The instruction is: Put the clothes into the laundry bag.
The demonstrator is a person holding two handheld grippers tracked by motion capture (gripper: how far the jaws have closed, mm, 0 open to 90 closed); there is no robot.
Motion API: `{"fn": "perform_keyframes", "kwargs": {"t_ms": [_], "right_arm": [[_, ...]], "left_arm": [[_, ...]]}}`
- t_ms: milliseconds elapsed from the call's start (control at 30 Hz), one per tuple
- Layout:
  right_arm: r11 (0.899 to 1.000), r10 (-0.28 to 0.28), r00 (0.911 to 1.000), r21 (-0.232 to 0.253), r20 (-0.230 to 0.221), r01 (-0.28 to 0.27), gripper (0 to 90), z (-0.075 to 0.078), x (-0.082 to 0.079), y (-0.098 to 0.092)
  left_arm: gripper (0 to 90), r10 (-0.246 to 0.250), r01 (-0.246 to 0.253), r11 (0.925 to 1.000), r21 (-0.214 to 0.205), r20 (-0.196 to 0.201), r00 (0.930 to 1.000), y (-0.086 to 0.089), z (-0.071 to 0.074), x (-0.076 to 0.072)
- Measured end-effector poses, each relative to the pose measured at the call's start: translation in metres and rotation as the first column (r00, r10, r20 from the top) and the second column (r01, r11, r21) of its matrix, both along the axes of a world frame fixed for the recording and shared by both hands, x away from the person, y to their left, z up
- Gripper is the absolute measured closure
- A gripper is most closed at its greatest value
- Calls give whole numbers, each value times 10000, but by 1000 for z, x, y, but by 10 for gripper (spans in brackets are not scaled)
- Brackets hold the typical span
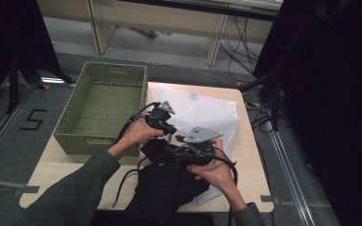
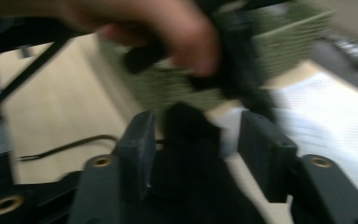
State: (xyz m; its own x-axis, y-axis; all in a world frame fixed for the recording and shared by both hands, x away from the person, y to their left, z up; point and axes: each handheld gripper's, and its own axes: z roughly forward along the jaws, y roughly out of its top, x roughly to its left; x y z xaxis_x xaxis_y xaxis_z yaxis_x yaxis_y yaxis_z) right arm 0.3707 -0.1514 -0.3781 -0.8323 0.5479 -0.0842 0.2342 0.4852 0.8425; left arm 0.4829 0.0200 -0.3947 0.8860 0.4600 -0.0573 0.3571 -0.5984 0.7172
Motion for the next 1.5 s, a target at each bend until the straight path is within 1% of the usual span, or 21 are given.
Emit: {"fn": "perform_keyframes", "kwargs": {"t_ms": [133, 167, 267, 433, 500, 567, 600, 667, 800, 833, 900, 1000, 1033, 1067, 1100, 1167, 1200, 1233, 1267, 1333, 1500], "right_arm": [[9977, -140, 9990, -674, -427, 111, 397, -21, 7, 26], [9968, -415, 9972, -708, -623, 370, 378, -27, 9, 29], [9933, -964, 9898, -735, -1046, 890, 364, -43, 22, 31], [9887, -914, 9750, -1354, -2024, 646, 327, -67, 29, 32], [9826, -437, 9784, -1857, -2019, 55, 433, -77, 31, 31], [9785, -722, 9582, -2055, -2768, 144, 629, -84, 25, 35], [9719, -361, 9690, -2341, -2443, -228, 747, -85, 25, 34], [9526, -92, 9837, -3007, -1797, -460, 815, -81, 24, 32], [9495, -742, 9923, -3112, -994, 398, 826, -55, 21, 17], [9463, -962, 9939, -3147, -544, 744, 827, -51, 24, 11], [9213, -1685, 9855, -3522, 209, 1650, 827, -41, 35, -12], [8954, -2653, 9641, -3723, -52, 2444, 822, -55, 50, -31], [8865, -2714, 9620, -3971, -306, 2374, 814, -64, 53, -32], [8809, -2510, 9664, -4270, -555, 2043, 786, -75, 57, -31], [8772, -2899, 9540, -4201, -771, 2326, 750, -80, 54, -27], [8861, -2832, 9565, -4004, -695, 2333, 612, -74, 55, -22], [8973, -2790, 9578, -3743, -695, 2342, 569, -68, 54, -21], [9177, -2468, 9678, -3327, -496, 2169, 530, -59, 52, -21], [9351, -2547, 9649, -2707, -640, 2289, 501, -50, 47, -18], [9725, -1867, 9790, -1567, -824, 1723, 466, -33, 40, -11], [9862, -1372, 9811, -1114, -1365, 1224, 407, -40, 39, 10]], "left_arm": [[884, 160, -162, 9996, -232, -100, 9998, 0, 1, -1], [884, -139, 138, 9997, 197, 47, 9999, 4, 4, 1], [884, 24, -24, 10000, 31, -24, 10000, 4, 4, 1], [884, -303, 295, 9984, 479, 161, 9994, 7, 9, 4], [884, -128, 126, 9994, 315, 66, 9999, 6, 8, 4], [884, -192, 187, 9990, 405, 104, 9998, 8, 7, 5], [884, -269, 261, 9984, 509, 152, 9995, 9, 7, 5], [884, -174, 165, 9987, 489, 165, 9997, 11, 7, 4], [885, -260, 247, 9983, 523, 244, 9994, 19, 11, 2], [884, 91, -91, 10000, -12, 119, 9999, 18, 10, -1], [884, 71, -69, 9999, -106, 97, 9999, 19, 10, -3], [884, -315, 309, 9991, 305, 207, 9993, 21, 12, -1], [884, 51, -50, 9999, -163, 62, 10000, 17, 10, -3], [884, -29, 29, 10000, -64, 77, 10000, 17, 10, -2], [884, 26, -25, 9999, -124, 41, 10000, 16, 9, -2], [884, -8, 8, 9998, -180, -16, 10000, 15, 9, -1], [884, -340, 337, 9991, 240, 90, 9994, 17, 11, 2], [884, -92, 92, 9999, -84, -10, 10000, 15, 10, 0], [884, -37, 36, 9997, -255, -29, 10000, 14, 11, 0], [884, -138, 138, 9998, -151, -32, 9999, 14, 12, 0], [884, -70, 69, 9992, -391, -19, 10000, 13, 15, -3]]}}
